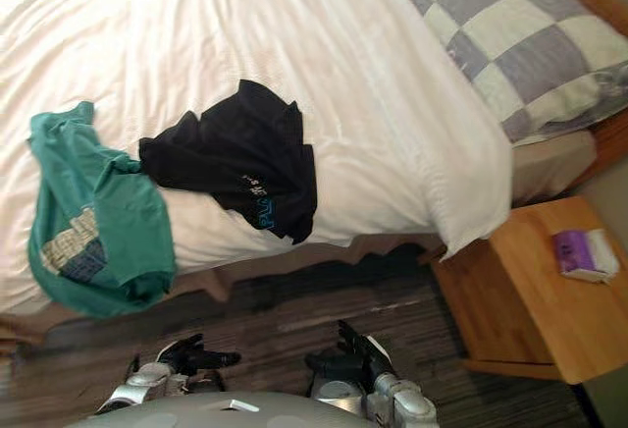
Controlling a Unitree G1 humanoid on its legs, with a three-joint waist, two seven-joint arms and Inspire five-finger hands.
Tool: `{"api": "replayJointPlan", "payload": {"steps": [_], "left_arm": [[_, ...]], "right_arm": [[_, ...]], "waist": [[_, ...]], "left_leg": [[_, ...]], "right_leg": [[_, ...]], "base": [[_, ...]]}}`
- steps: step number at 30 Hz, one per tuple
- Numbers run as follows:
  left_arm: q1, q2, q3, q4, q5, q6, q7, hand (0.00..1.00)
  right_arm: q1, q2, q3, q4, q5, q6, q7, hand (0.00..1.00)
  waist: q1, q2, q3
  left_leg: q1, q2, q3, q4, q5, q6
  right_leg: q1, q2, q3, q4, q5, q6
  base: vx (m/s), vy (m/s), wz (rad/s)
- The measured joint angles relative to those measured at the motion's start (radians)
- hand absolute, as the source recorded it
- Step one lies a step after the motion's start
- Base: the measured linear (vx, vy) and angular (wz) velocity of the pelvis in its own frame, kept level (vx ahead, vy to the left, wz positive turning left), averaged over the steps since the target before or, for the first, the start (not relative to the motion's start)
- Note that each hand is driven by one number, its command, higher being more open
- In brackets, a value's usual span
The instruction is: Tidy up the quilt and then pick up the clothes from the bed and put them into the laundry hamper
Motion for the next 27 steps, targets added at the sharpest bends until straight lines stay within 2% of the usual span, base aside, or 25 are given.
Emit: {"api": "replayJointPlan", "payload": {"steps": [3,5,6,8,10,12,14,15,17,20,21,22,23,24,25,26,27], "left_arm": [[-0.003,0.001,-0.029,-0.005,0.007,0.028,0.005,1.00],[-0.007,0.001,-0.038,-0.017,-0.001,0.038,0.016,1.00],[-0.006,0.003,-0.035,-0.023,-0.006,0.030,0.017,1.00],[-0.002,0.001,-0.033,-0.039,-0.007,-0.024,0.013,1.00],[0.002,0.002,-0.033,-0.041,-0.019,-0.056,0.012,1.00],[0.007,0.000,-0.034,-0.033,-0.044,-0.057,0.011,1.00],[0.010,0.002,-0.032,-0.011,-0.061,-0.055,0.009,1.00],[0.008,0.000,-0.027,0.002,-0.083,-0.052,0.005,1.00],[0.010,0.003,-0.009,0.006,-0.088,-0.046,-0.003,1.00],[0.011,0.013,-0.002,0.011,-0.087,-0.057,-0.014,1.00],[0.011,0.015,-0.002,0.012,-0.087,-0.062,-0.019,1.00],[0.016,0.013,-0.004,0.013,-0.087,-0.068,-0.022,1.00],[0.016,0.011,-0.005,0.016,-0.091,-0.072,-0.022,1.00],[0.014,0.024,-0.008,0.020,-0.098,-0.077,-0.021,1.00],[0.012,0.042,-0.008,0.022,-0.130,-0.072,-0.017,1.00],[0.011,0.043,-0.008,0.022,-0.135,-0.069,-0.010,1.00],[0.013,0.043,-0.010,0.022,-0.135,-0.067,0.000,1.00]], "right_arm": [[0.000,0.000,0.052,-0.012,0.010,0.003,0.009,1.00],[-0.007,0.000,0.074,-0.014,0.050,0.031,0.001,1.00],[-0.009,0.000,0.079,-0.009,0.063,0.042,-0.002,1.00],[-0.015,-0.003,0.077,0.028,0.080,0.047,-0.026,1.00],[-0.017,-0.005,0.072,0.043,0.080,0.044,-0.049,1.00],[-0.017,-0.007,0.050,0.042,0.080,0.039,-0.052,1.00],[-0.016,0.000,0.029,0.039,0.080,0.024,-0.053,1.00],[-0.016,0.003,0.009,0.031,0.079,0.021,-0.054,1.00],[-0.015,0.005,-0.009,0.029,0.078,0.018,-0.057,1.00],[-0.007,-0.012,-0.014,0.033,0.077,0.018,-0.074,1.00],[-0.005,-0.018,-0.014,0.033,0.077,0.016,-0.081,1.00],[-0.011,-0.026,-0.014,0.032,0.077,0.012,-0.085,1.00],[-0.016,-0.028,-0.014,0.033,0.076,0.012,-0.090,1.00],[-0.032,-0.006,-0.015,0.058,0.059,0.013,-0.111,1.00],[-0.041,0.013,-0.017,0.062,0.016,0.011,-0.120,1.00],[-0.041,0.016,-0.017,0.063,-0.004,0.012,-0.128,1.00],[-0.044,0.018,-0.015,0.073,-0.002,0.017,-0.132,1.00]], "waist": [[-0.005,-0.014,-0.014],[0.006,-0.016,-0.014],[0.022,-0.021,-0.011],[0.040,-0.033,-0.004],[0.046,-0.029,0.002],[0.034,-0.014,0.005],[0.017,-0.013,0.009],[0.005,-0.006,0.010],[-0.011,-0.008,0.011],[-0.012,-0.012,0.014],[-0.013,-0.011,0.014],[-0.015,-0.001,0.013],[-0.013,0.003,0.012],[-0.009,-0.034,0.017],[-0.013,-0.052,0.013],[-0.008,-0.061,0.010],[0.006,-0.059,0.013]], "left_leg": [[0.020,-0.007,0.000,-0.091,0.062,0.022],[0.017,-0.008,-0.014,-0.094,0.067,0.030],[0.012,-0.011,-0.015,-0.061,0.058,0.031],[-0.047,-0.029,-0.011,0.129,0.033,0.045],[-0.073,-0.027,0.019,0.231,0.029,0.041],[-0.059,-0.023,0.042,0.235,0.027,0.044],[-0.011,-0.024,0.038,0.153,0.023,0.044],[0.003,-0.021,0.035,0.121,0.002,0.040],[0.000,-0.005,0.034,0.116,-0.017,0.052],[-0.007,0.041,-0.015,0.139,-0.019,0.046],[-0.010,0.054,-0.047,0.149,-0.018,0.044],[-0.015,0.065,-0.068,0.143,-0.012,0.025],[-0.012,0.060,-0.087,0.138,-0.047,-0.037],[0.002,0.002,-0.055,0.146,-0.078,-0.056],[-0.023,-0.027,-0.045,0.184,-0.107,-0.040],[-0.038,-0.028,-0.037,0.214,-0.128,-0.038],[-0.046,-0.023,-0.025,0.243,-0.154,-0.025]], "right_leg": [[0.016,0.003,-0.057,0.015,-0.026,-0.008],[0.026,0.002,-0.074,0.016,-0.027,-0.012],[0.036,-0.003,-0.067,0.017,-0.027,-0.012],[0.069,-0.037,-0.006,0.018,-0.029,-0.012],[0.095,-0.057,0.035,0.019,-0.036,-0.006],[0.099,-0.073,0.039,0.045,-0.046,0.003],[0.083,-0.087,0.039,0.076,-0.063,0.012],[0.069,-0.092,0.043,0.095,-0.071,0.008],[0.057,-0.102,0.049,0.107,-0.074,0.010],[0.037,-0.154,0.084,0.128,-0.063,0.061],[0.029,-0.180,0.107,0.127,-0.048,0.092],[0.014,-0.197,0.134,0.119,-0.026,0.129],[0.006,-0.208,0.151,0.112,-0.012,0.151],[0.016,-0.248,0.198,0.060,0.022,0.177],[0.032,-0.253,0.215,0.011,0.095,0.162],[0.032,-0.256,0.191,-0.010,0.137,0.158],[0.031,-0.252,0.175,-0.034,0.208,0.140]], "base": [[0.02,-0.061,0.53],[0.00,-0.029,0.37],[0.00,0.027,0.12],[-0.01,0.096,0.22],[-0.03,0.157,0.13],[-0.04,0.096,-0.01],[-0.08,0.124,-0.07],[-0.12,0.154,-0.07],[-0.09,0.119,-0.03],[-0.06,0.230,-0.12],[-0.03,0.508,-0.31],[-0.03,0.585,-0.41],[-0.01,0.662,-0.52],[0.02,0.477,-0.42],[0.03,0.393,-0.38],[0.00,0.241,-0.32],[-0.05,0.279,-0.39]]}}
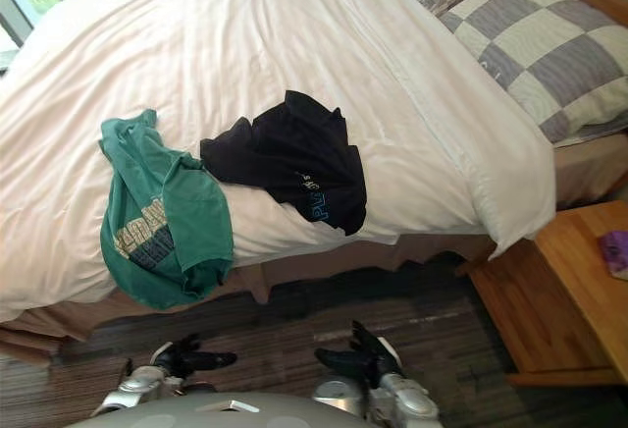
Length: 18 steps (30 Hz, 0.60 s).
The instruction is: Tidy up the quilt and then pick up the clothes from the bed and put them into the laundry hamper
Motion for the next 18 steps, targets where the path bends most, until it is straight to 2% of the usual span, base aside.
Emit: {"api": "replayJointPlan", "payload": {"steps": [1,2,3,4,5,6,7,8,10,12,14,16,17,18], "left_arm": [[0.000,-0.002,0.000,0.000,-0.001,0.006,0.009,1.00],[0.003,-0.006,0.004,-0.001,-0.035,0.009,0.032,1.00],[0.004,-0.006,0.005,-0.001,-0.041,0.009,0.036,1.00],[0.007,-0.005,0.007,-0.001,-0.067,0.010,0.048,1.00],[0.005,-0.003,0.007,-0.001,-0.070,0.013,0.052,1.00],[0.005,-0.003,0.007,-0.001,-0.069,0.014,0.052,1.00],[-0.006,-0.006,0.006,-0.003,-0.069,0.016,0.054,1.00],[-0.019,-0.015,0.013,-0.003,-0.072,0.029,0.066,1.00],[-0.014,-0.038,0.035,-0.002,-0.095,0.049,0.087,1.00],[0.012,-0.047,0.072,0.000,-0.147,0.062,0.113,1.00],[0.036,-0.059,0.143,0.002,-0.243,0.064,0.138,1.00],[0.062,-0.067,0.255,0.020,-0.432,0.053,0.158,1.00],[0.071,-0.067,0.292,0.028,-0.470,0.049,0.158,1.00],[0.085,-0.067,0.379,0.044,-0.535,0.030,0.170,1.00]], "right_arm": [[0.001,0.002,0.003,0.002,0.002,0.002,-0.002,1.00],[0.001,-0.009,0.021,0.004,0.000,0.003,-0.003,1.00],[0.001,-0.010,0.023,0.004,0.000,0.003,-0.003,1.00],[-0.002,-0.010,0.036,0.003,0.000,0.002,-0.001,1.00],[-0.008,-0.003,0.044,0.000,0.001,0.001,0.005,1.00],[-0.008,0.003,0.046,-0.007,0.002,0.000,0.015,1.00],[-0.007,0.003,0.053,-0.023,0.004,0.000,0.035,1.00],[-0.007,0.000,0.053,-0.026,0.007,0.003,0.051,1.00],[-0.007,-0.014,0.054,-0.036,0.018,0.007,0.056,1.00],[-0.001,-0.013,0.054,-0.037,0.061,0.025,0.036,1.00],[0.003,-0.008,0.032,-0.031,0.128,0.058,0.000,1.00],[0.005,0.025,-0.066,-0.021,0.250,0.085,-0.053,1.00],[0.006,0.034,-0.098,-0.017,0.288,0.090,-0.064,1.00],[0.016,0.051,-0.168,-0.010,0.355,0.092,-0.088,1.00]], "waist": [[0.010,0.010,0.003],[0.013,0.017,0.003],[0.013,0.017,0.003],[0.014,0.021,0.001],[0.013,0.025,0.001],[0.012,0.025,0.000],[0.010,0.018,-0.003],[0.011,0.021,-0.002],[0.014,0.043,-0.002],[0.013,0.047,-0.005],[0.015,0.047,-0.010],[0.026,0.041,-0.018],[0.029,0.038,-0.020],[0.035,0.031,-0.026]], "left_leg": [[0.008,0.006,0.020,-0.001,-0.009,0.014],[0.023,0.010,0.040,-0.037,0.006,0.045],[0.026,0.010,0.041,-0.047,0.010,0.048],[0.029,0.012,0.042,-0.086,0.034,0.057],[0.024,0.002,0.026,-0.131,0.067,0.059],[0.020,-0.004,0.017,-0.160,0.087,0.061],[0.002,-0.027,-0.011,-0.201,0.119,0.065],[-0.022,-0.042,-0.036,-0.210,0.135,0.067],[-0.019,-0.046,-0.051,-0.248,0.170,0.073],[0.026,-0.043,-0.051,-0.297,0.195,0.076],[0.060,-0.037,-0.051,-0.327,0.201,0.074],[0.080,-0.038,-0.042,-0.348,0.207,0.075],[0.083,-0.039,-0.039,-0.353,0.207,0.075],[0.083,-0.044,-0.034,-0.358,0.207,0.075]], "right_leg": [[0.000,0.009,-0.051,-0.023,0.084,-0.064],[-0.005,0.025,-0.166,-0.002,0.101,-0.141],[-0.007,0.030,-0.184,0.009,0.094,-0.149],[-0.021,0.069,-0.223,0.046,0.039,-0.162],[-0.029,0.129,-0.206,0.062,-0.042,-0.133],[-0.029,0.162,-0.186,0.063,-0.085,-0.124],[-0.028,0.219,-0.148,0.042,-0.175,-0.125],[-0.015,0.238,-0.132,-0.001,-0.193,-0.109],[-0.009,0.239,-0.162,-0.001,-0.197,-0.120],[0.026,0.247,-0.181,-0.001,-0.207,-0.136],[0.055,0.257,-0.186,-0.001,-0.215,-0.146],[0.059,0.257,-0.181,0.000,-0.216,-0.147],[0.059,0.255,-0.178,0.001,-0.216,-0.147],[0.054,0.251,-0.171,0.001,-0.215,-0.146]], "base": [[-0.05,0.362,-0.37],[-0.02,0.312,-0.20],[0.03,0.181,-0.09],[0.07,0.131,0.07],[0.06,0.108,0.17],[0.09,0.103,0.47],[0.04,0.002,0.67],[0.04,0.000,0.66],[0.02,-0.027,0.46],[0.06,-0.058,0.38],[0.05,-0.044,0.23],[0.00,0.008,-0.03],[-0.03,0.045,-0.10],[-0.04,0.067,-0.07]]}}
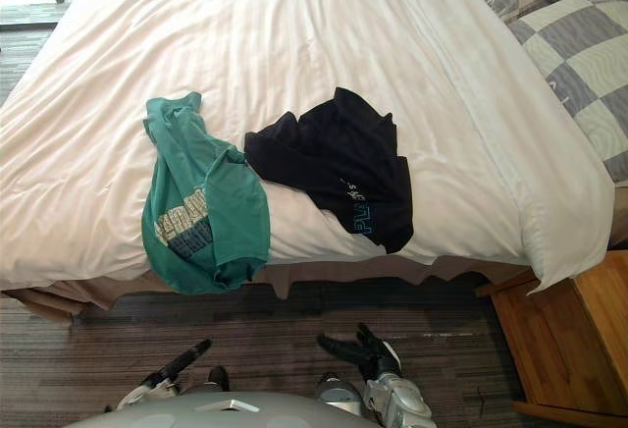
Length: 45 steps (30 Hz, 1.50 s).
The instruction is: Tidy up the quilt and then pick up the clothes from the bed and put them into the laundry hamper
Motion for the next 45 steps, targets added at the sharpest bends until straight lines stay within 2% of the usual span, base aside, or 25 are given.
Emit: {"api": "replayJointPlan", "payload": {"steps": [1,2,4,5,6,7,8,10,13,15,17,19,20,23,25,28,31,35,39,45], "left_arm": [[0.018,0.002,0.110,0.016,-0.082,-0.030,0.017,1.00],[0.031,0.002,0.169,0.017,-0.125,-0.048,0.021,1.00],[0.077,0.010,0.424,0.018,-0.244,-0.159,0.010,1.00],[0.086,0.015,0.478,0.013,-0.256,-0.195,0.008,1.00],[0.102,0.017,0.559,-0.004,-0.278,-0.264,-0.002,1.00],[0.152,0.028,0.738,-0.188,-0.333,-0.491,-0.021,1.00],[0.166,0.047,0.766,-0.279,-0.343,-0.562,-0.022,1.00],[0.176,0.071,0.768,-0.381,-0.350,-0.623,-0.030,1.00],[0.172,0.092,0.775,-0.612,-0.344,-0.642,-0.030,1.00],[0.157,0.160,0.763,-0.788,-0.231,-0.652,-0.016,1.00],[0.138,0.234,0.738,-0.867,-0.177,-0.651,-0.015,1.00],[0.096,0.346,0.691,-0.971,-0.086,-0.644,-0.018,1.00],[0.079,0.369,0.674,-0.992,-0.071,-0.639,-0.024,1.00],[-0.028,0.453,0.572,-1.037,0.021,-0.558,-0.055,1.00],[-0.094,0.458,0.490,-1.032,0.079,-0.495,-0.057,1.00],[-0.182,0.482,0.292,-0.978,0.170,-0.387,-0.067,1.00],[-0.249,0.489,0.131,-0.920,0.239,-0.297,-0.100,1.00],[-0.281,0.489,0.009,-0.884,0.284,-0.221,-0.154,1.00],[-0.302,0.489,-0.046,-0.829,0.359,-0.177,-0.180,1.00],[-0.337,0.465,-0.149,-0.762,0.503,-0.049,-0.215,1.00]], "right_arm": [[0.019,0.012,-0.076,0.002,0.070,0.000,-0.031,1.00],[0.026,0.014,-0.118,0.007,0.097,0.000,-0.045,1.00],[0.056,0.009,-0.328,0.012,0.192,-0.012,-0.104,1.00],[0.065,0.002,-0.379,0.012,0.210,-0.025,-0.120,1.00],[0.080,-0.007,-0.461,0.011,0.221,-0.053,-0.141,1.00],[0.135,-0.050,-0.679,-0.048,0.242,-0.166,-0.230,1.00],[0.156,-0.069,-0.736,-0.104,0.243,-0.220,-0.253,1.00],[0.170,-0.102,-0.776,-0.177,0.243,-0.279,-0.266,1.00],[0.157,-0.154,-0.815,-0.332,0.238,-0.313,-0.271,1.00],[0.124,-0.239,-0.785,-0.439,0.194,-0.339,-0.269,1.00],[0.097,-0.296,-0.740,-0.490,0.169,-0.347,-0.263,1.00],[0.048,-0.365,-0.647,-0.566,0.113,-0.346,-0.246,1.00],[0.037,-0.376,-0.618,-0.585,0.100,-0.344,-0.242,1.00],[-0.042,-0.432,-0.428,-0.659,0.028,-0.293,-0.211,1.00],[-0.095,-0.456,-0.308,-0.668,-0.021,-0.251,-0.197,1.00],[-0.183,-0.456,-0.108,-0.668,-0.087,-0.167,-0.174,1.00],[-0.231,-0.456,0.010,-0.668,-0.110,-0.133,-0.157,1.00],[-0.261,-0.455,0.050,-0.681,-0.108,-0.128,-0.140,1.00],[-0.257,-0.423,0.055,-0.754,-0.086,-0.126,-0.133,1.00],[-0.189,-0.349,0.105,-0.841,-0.078,-0.118,-0.098,1.00]], "waist": [[0.007,-0.009,-0.006],[0.007,-0.013,-0.008],[0.007,-0.022,-0.018],[0.007,-0.020,-0.020],[0.004,-0.019,-0.029],[0.007,-0.021,-0.064],[0.007,-0.020,-0.082],[0.008,-0.015,-0.102],[0.008,-0.008,-0.125],[0.009,-0.007,-0.134],[0.011,-0.006,-0.134],[0.010,-0.007,-0.135],[0.009,-0.007,-0.135],[0.006,-0.002,-0.138],[0.008,0.007,-0.131],[0.007,0.007,-0.107],[0.004,0.000,-0.089],[-0.007,-0.012,-0.071],[-0.026,-0.016,-0.069],[-0.042,-0.015,-0.068]], "left_leg": [[0.000,-0.006,0.002,-0.001,0.000,0.000],[0.000,-0.010,0.002,-0.003,0.000,0.000],[0.012,-0.023,0.006,-0.023,0.005,0.002],[0.016,-0.026,0.006,-0.031,0.008,0.003],[0.018,-0.030,0.009,-0.046,0.010,0.005],[0.033,-0.038,0.014,-0.084,0.017,0.010],[0.033,-0.038,0.016,-0.084,0.017,0.009],[0.034,-0.039,0.017,-0.084,0.018,0.006],[0.034,-0.039,0.018,-0.084,0.018,0.006],[0.035,-0.038,0.030,-0.082,0.018,0.006],[0.033,-0.038,0.036,-0.080,0.018,0.007],[0.033,-0.038,0.044,-0.080,0.018,0.006],[0.033,-0.039,0.045,-0.080,0.018,0.006],[0.029,-0.039,0.062,-0.072,0.017,0.008],[0.028,-0.039,0.073,-0.067,0.016,0.008],[0.036,-0.036,0.087,-0.048,0.012,0.011],[0.061,-0.036,0.110,-0.046,0.004,0.014],[0.089,-0.035,0.148,-0.027,-0.027,0.015],[0.109,-0.040,0.184,-0.015,-0.051,0.011],[0.127,-0.036,0.229,-0.015,-0.068,0.004]], "right_leg": [[-0.002,-0.007,0.006,0.000,0.001,0.002],[-0.002,-0.010,0.007,0.000,0.001,0.002],[-0.001,-0.022,0.014,0.002,0.001,0.004],[0.000,-0.025,0.014,0.003,0.001,0.005],[-0.002,-0.028,0.014,0.002,-0.001,0.012],[-0.002,-0.034,0.016,0.001,-0.004,0.034],[-0.002,-0.034,0.018,0.001,-0.005,0.036],[-0.002,-0.033,0.021,0.001,-0.005,0.036],[-0.007,-0.032,0.030,0.001,-0.007,0.034],[-0.019,-0.031,0.045,0.006,-0.009,0.030],[-0.030,-0.031,0.055,0.014,-0.009,0.029],[-0.041,-0.031,0.070,0.018,-0.007,0.030],[-0.042,-0.031,0.072,0.019,-0.007,0.031],[-0.060,-0.031,0.101,0.025,-0.004,0.035],[-0.075,-0.030,0.138,0.032,-0.004,0.035],[-0.077,-0.026,0.207,0.035,-0.003,0.034],[-0.072,-0.025,0.249,0.037,-0.003,0.033],[-0.071,-0.026,0.309,0.054,-0.003,0.033],[-0.067,-0.032,0.346,0.055,-0.003,0.034],[-0.064,-0.038,0.371,0.049,0.003,0.037]], "base": [[-0.02,0.060,-0.03],[-0.02,0.069,0.00],[-0.02,0.071,0.01],[-0.02,0.049,0.02],[-0.02,0.051,0.04],[-0.01,0.043,0.02],[0.00,0.034,-0.01],[0.01,0.003,-0.04],[0.00,0.004,-0.08],[-0.02,0.005,-0.16],[-0.02,0.006,-0.16],[-0.01,0.010,-0.16],[0.00,0.009,-0.10],[0.02,0.012,-0.19],[0.02,0.012,-0.19],[0.02,0.001,-0.21],[0.02,0.010,-0.30],[0.02,0.038,-0.29],[0.02,0.055,-0.25],[0.00,0.014,-0.13]]}}
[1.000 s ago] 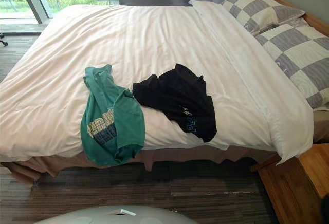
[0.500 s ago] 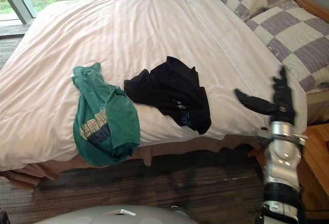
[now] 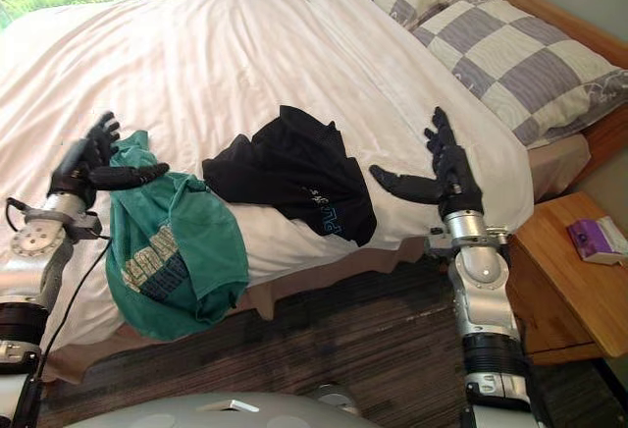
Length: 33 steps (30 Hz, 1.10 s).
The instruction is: Tidy up the quilt and then pick up the clothes from the bed and put them into the laundry hamper
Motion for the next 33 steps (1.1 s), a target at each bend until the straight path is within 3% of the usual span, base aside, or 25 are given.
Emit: {"api": "replayJointPlan", "payload": {"steps": [6,16,17,22,29,31,33], "left_arm": [[0.001,-0.063,-0.029,0.134,0.142,0.139,-0.033,1.00],[0.033,-0.063,-0.037,0.149,0.326,0.147,-0.039,1.00],[0.048,-0.063,-0.035,0.149,0.328,0.143,-0.038,0.00],[0.115,-0.071,-0.015,0.190,0.446,0.093,-0.030,0.00],[0.123,-0.114,0.008,0.260,0.561,0.066,0.016,0.00],[0.124,-0.135,0.007,0.277,0.561,0.062,0.054,0.00],[0.118,-0.146,0.008,0.279,0.560,0.045,0.109,0.00]], "right_arm": [[0.058,0.017,0.018,0.000,-0.002,0.033,0.006,1.00],[0.093,0.034,0.017,-0.027,-0.003,0.070,0.004,1.00],[0.101,0.040,0.017,-0.024,-0.003,0.077,0.004,1.00],[0.138,0.048,0.014,-0.016,-0.010,0.106,0.002,1.00],[0.110,0.032,-0.031,-0.014,-0.010,0.119,0.030,1.00],[0.035,-0.022,-0.035,-0.014,-0.010,0.133,0.053,1.00],[-0.105,-0.088,-0.034,0.017,-0.010,0.147,0.065,1.00]], "waist": [[-0.008,0.010,0.006],[-0.012,0.029,0.018],[-0.014,0.031,0.019],[-0.040,0.040,0.023],[-0.065,0.056,0.032],[-0.073,0.069,0.047],[-0.082,0.076,0.109]], "left_leg": [[0.008,0.002,0.026,-0.001,0.000,0.000],[-0.012,0.002,0.017,0.001,0.002,0.003],[-0.013,0.002,0.016,0.003,0.004,0.003],[-0.038,0.004,0.000,0.013,0.015,0.002],[-0.067,-0.002,-0.005,-0.034,0.063,0.000],[-0.109,-0.008,-0.004,-0.057,0.081,0.000],[-0.142,-0.009,-0.009,-0.071,0.116,0.007]], "right_leg": [[0.011,0.005,0.007,-0.036,0.044,-0.008],[0.016,0.005,-0.007,-0.084,0.088,-0.006],[0.016,0.005,-0.015,-0.084,0.089,-0.005],[0.004,0.007,-0.033,-0.084,0.089,-0.004],[-0.044,0.015,-0.026,-0.083,0.089,-0.002],[-0.094,0.014,-0.006,-0.082,0.086,0.013],[-0.132,0.017,0.001,-0.079,0.091,0.028]], "base": [[-0.02,-0.006,-0.09],[-0.06,-0.030,0.02],[-0.06,-0.038,-0.01],[-0.09,-0.063,0.04],[-0.13,-0.065,-0.02],[-0.15,-0.036,-0.07],[-0.19,-0.059,0.04]]}}
